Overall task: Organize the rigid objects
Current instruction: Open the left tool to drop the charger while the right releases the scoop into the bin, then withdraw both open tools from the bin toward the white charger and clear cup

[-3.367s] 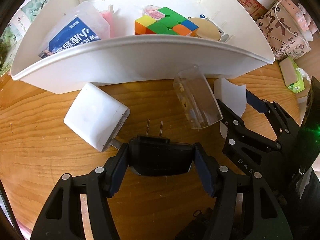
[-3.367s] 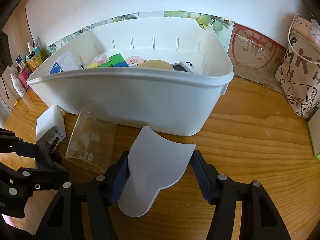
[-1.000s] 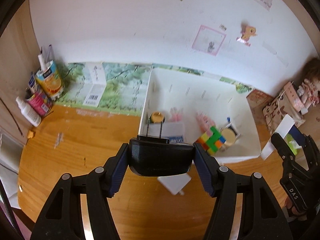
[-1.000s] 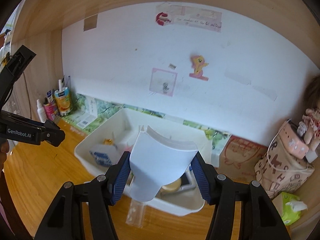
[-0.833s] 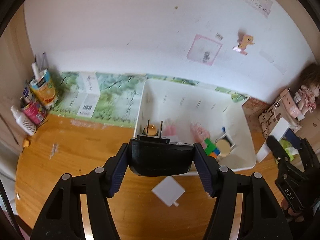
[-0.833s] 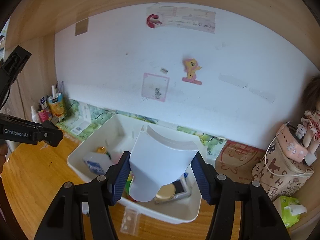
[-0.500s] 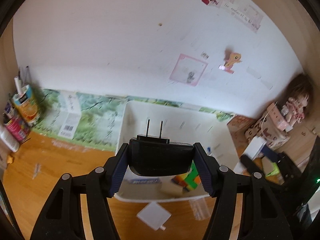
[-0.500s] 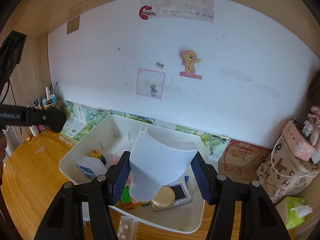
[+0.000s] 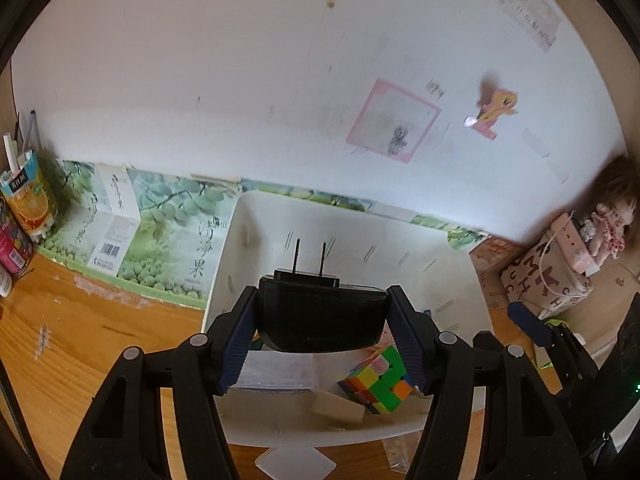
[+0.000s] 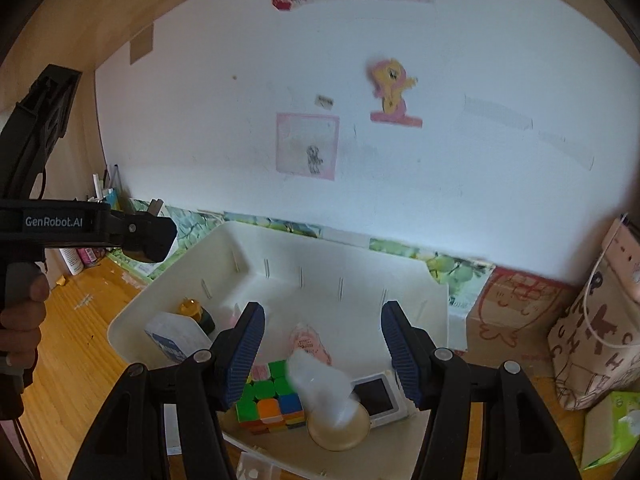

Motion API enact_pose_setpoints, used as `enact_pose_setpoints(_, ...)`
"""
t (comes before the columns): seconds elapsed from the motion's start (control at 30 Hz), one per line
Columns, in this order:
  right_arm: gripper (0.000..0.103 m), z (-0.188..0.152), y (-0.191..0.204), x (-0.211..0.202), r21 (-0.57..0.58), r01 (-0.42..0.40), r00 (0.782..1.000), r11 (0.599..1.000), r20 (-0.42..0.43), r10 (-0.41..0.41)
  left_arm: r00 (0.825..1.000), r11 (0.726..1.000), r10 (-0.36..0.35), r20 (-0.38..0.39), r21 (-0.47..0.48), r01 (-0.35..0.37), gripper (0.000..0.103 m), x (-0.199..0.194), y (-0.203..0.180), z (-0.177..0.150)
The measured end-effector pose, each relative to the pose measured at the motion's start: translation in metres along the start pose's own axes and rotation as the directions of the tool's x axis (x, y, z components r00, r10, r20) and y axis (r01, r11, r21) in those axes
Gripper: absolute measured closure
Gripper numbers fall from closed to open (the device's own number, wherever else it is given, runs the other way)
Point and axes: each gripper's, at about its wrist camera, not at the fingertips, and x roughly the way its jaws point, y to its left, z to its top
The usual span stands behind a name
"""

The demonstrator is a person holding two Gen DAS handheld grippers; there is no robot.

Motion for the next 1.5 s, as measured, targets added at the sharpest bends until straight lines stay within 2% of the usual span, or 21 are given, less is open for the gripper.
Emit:
enact_pose_setpoints(0.13,0.035,-0.004,-0.007,0.005,0.03,0.003,1.0,1.0,-0.016,-0.003,0.999,1.0,0.018,-0.03,0.001,-0.018,0.035,0.007,-0.001,-0.002)
enact_pose_setpoints(0.23,0.03,-0.005,-0.011,0.005,0.048,0.003,1.0,0.999,-0.02,-0.002,1.0,1.0,0.019,-0.003,-0.001,-0.019,0.021,0.004,-0.002,-0.001)
enact_pose_setpoints(0.5,0.024,-0.003,-0.015,-0.002,0.06,0.023,1.0,0.998,-0.022,-0.022,0.999,0.999,0.029,0.033,0.016,-0.029,0.021,-0.012,-0.007,0.001)
enact_pose_setpoints(0.93,0.023,0.01,-0.006,-0.048,0.047,0.058,0.997,0.997,0.054,-0.06,0.99,0.999,0.027,0.139,0.019,-0.03,0.021,-0.069,-0.014,-0.006)
enact_pose_setpoints(1.23,0.021,0.014,0.001,-0.093,0.052,0.105,0.986,0.993,0.126,-0.111,0.973,0.999,0.019,0.229,0.025,-0.025,0.018,-0.125,-0.015,-0.027)
enact_pose_setpoints(1.5,0.019,0.006,0.003,-0.13,0.086,0.135,0.976,0.987,0.16,-0.147,0.966,0.999,0.03,0.255,0.028,-0.039,0.018,-0.155,-0.011,-0.05)
